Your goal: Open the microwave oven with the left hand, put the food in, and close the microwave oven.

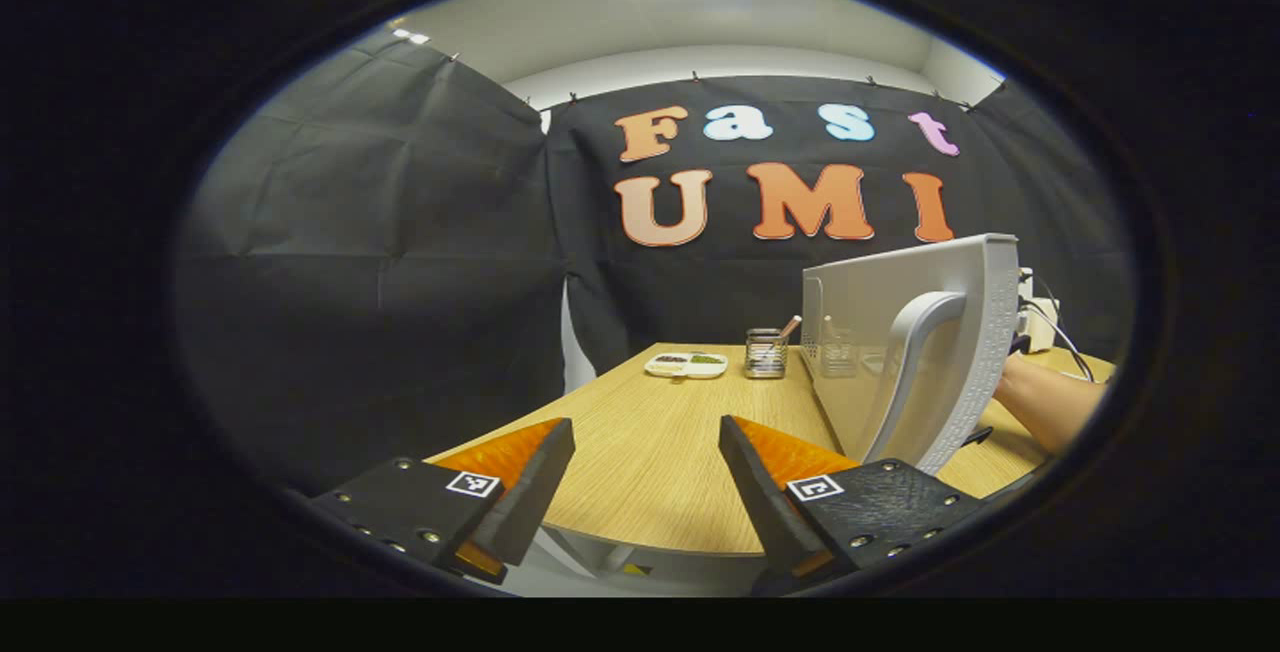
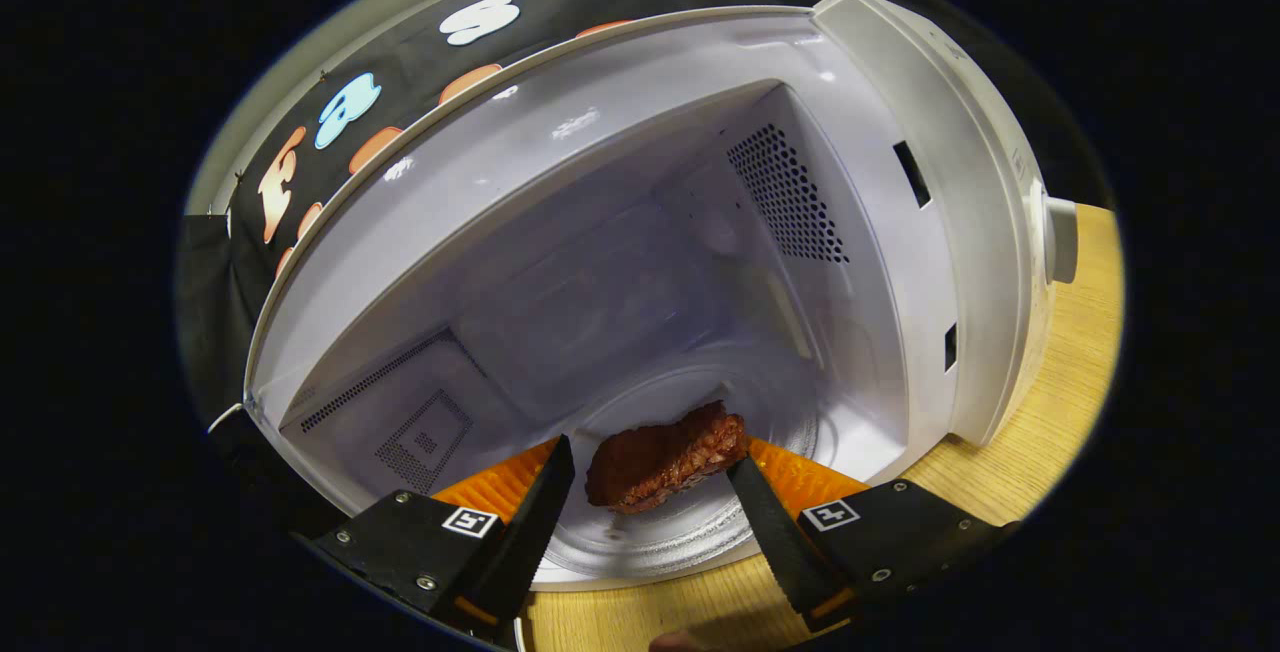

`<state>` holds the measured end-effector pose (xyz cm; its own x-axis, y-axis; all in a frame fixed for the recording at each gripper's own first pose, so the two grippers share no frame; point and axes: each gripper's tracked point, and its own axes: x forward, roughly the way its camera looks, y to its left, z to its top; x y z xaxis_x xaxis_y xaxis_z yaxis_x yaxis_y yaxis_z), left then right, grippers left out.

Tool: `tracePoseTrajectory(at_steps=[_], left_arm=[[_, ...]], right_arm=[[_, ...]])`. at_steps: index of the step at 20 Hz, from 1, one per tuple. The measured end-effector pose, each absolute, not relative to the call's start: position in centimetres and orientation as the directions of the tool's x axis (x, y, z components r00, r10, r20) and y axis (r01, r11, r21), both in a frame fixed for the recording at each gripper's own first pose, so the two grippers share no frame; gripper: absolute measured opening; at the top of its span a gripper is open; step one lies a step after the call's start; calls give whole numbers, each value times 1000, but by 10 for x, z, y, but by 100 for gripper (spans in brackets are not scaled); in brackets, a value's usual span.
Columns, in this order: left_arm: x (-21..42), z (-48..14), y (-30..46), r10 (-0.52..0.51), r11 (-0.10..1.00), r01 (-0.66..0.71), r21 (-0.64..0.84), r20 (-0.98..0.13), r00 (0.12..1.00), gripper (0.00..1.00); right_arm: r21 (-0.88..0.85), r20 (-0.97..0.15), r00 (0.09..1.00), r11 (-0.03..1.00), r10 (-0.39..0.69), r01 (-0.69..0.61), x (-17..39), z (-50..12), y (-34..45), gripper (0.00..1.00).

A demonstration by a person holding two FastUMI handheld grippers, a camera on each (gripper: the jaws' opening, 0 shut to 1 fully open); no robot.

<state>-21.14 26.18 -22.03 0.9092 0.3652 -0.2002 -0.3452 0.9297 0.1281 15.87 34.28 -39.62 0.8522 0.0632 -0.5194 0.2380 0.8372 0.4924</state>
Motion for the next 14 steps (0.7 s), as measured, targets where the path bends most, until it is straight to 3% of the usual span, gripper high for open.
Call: tracePoseTrajectory(at_steps=[6,11,14], left_arm=[[-217,-216,258,365,929,-343,136,-198,910,88],[-212,-218,250,350,936,-332,117,-204,914,88],[-209,-218,244,338,940,-320,117,-205,919,88]], right_arm=[[392,-588,809,875,2,283,152,-402,319,95],[294,-566,824,929,-21,225,152,-393,301,92],[325,-558,829,928,35,180,146,-384,309,93]])
